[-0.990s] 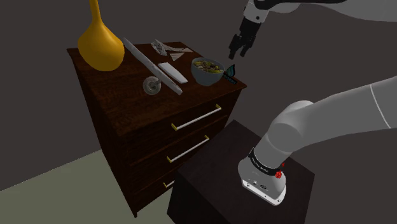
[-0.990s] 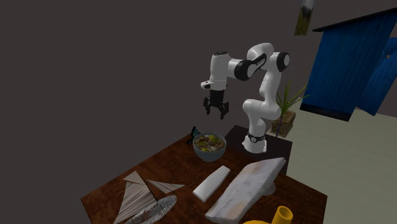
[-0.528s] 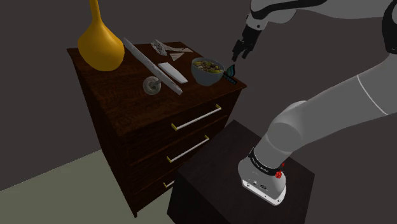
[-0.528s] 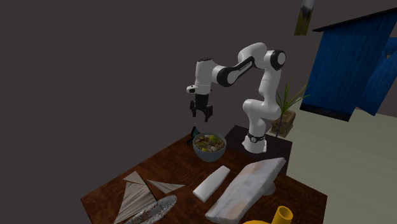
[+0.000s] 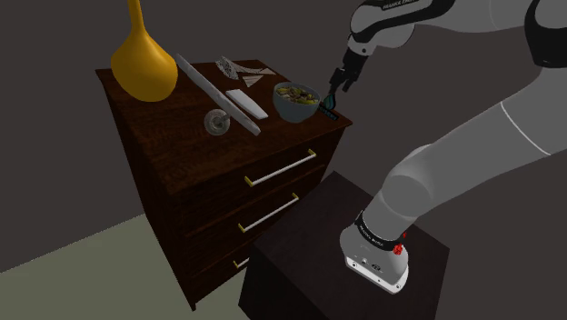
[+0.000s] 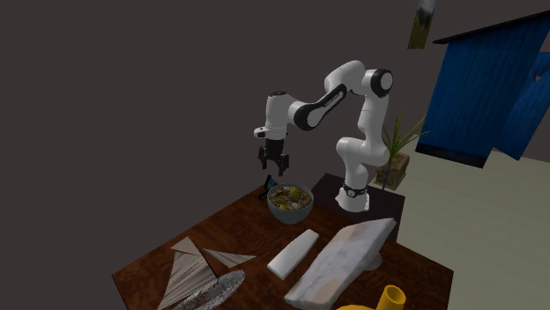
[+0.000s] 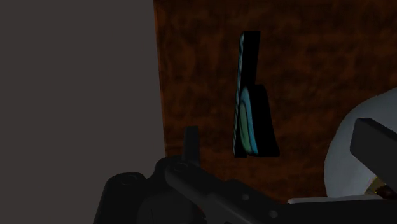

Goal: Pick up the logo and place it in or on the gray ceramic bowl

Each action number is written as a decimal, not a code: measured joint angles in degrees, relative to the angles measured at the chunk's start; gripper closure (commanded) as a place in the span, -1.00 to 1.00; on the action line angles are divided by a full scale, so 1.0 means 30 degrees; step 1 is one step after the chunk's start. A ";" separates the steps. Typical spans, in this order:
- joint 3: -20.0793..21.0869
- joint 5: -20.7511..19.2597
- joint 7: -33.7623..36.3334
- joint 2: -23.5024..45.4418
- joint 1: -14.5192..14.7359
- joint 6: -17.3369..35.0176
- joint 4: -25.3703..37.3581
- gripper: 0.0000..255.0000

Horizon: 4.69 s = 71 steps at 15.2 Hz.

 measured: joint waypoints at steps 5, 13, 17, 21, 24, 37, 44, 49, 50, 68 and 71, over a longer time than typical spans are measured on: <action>-0.0097 0.0058 -0.0066 0.0218 0.0028 0.0425 -0.0209 -1.00; -0.0097 0.0053 -0.0067 0.0213 0.0027 0.0452 -0.0185 1.00; -0.0091 0.0059 -0.0065 0.0213 0.0032 0.0457 -0.0174 1.00; -0.0012 0.0036 -0.0033 0.0052 0.0018 -0.0107 0.0181 1.00; 0.0109 0.0013 0.0007 -0.0183 0.0006 -0.0903 0.0751 1.00; 0.0631 0.0076 0.0170 -0.0761 0.0081 -0.4240 0.3531 1.00; 0.0848 0.0225 0.0187 -0.0705 0.0192 -0.6093 0.5432 1.00; 0.0908 0.0374 0.0099 -0.0463 0.0282 -0.7378 0.6944 1.00; 0.0950 0.0400 0.0130 -0.0431 0.0307 -0.7613 0.7206 1.00; 0.5050 0.1452 0.5652 0.0432 0.2214 -0.9447 0.9492 1.00; 0.5046 0.1413 0.5707 0.0270 0.2195 -0.8686 0.8571 1.00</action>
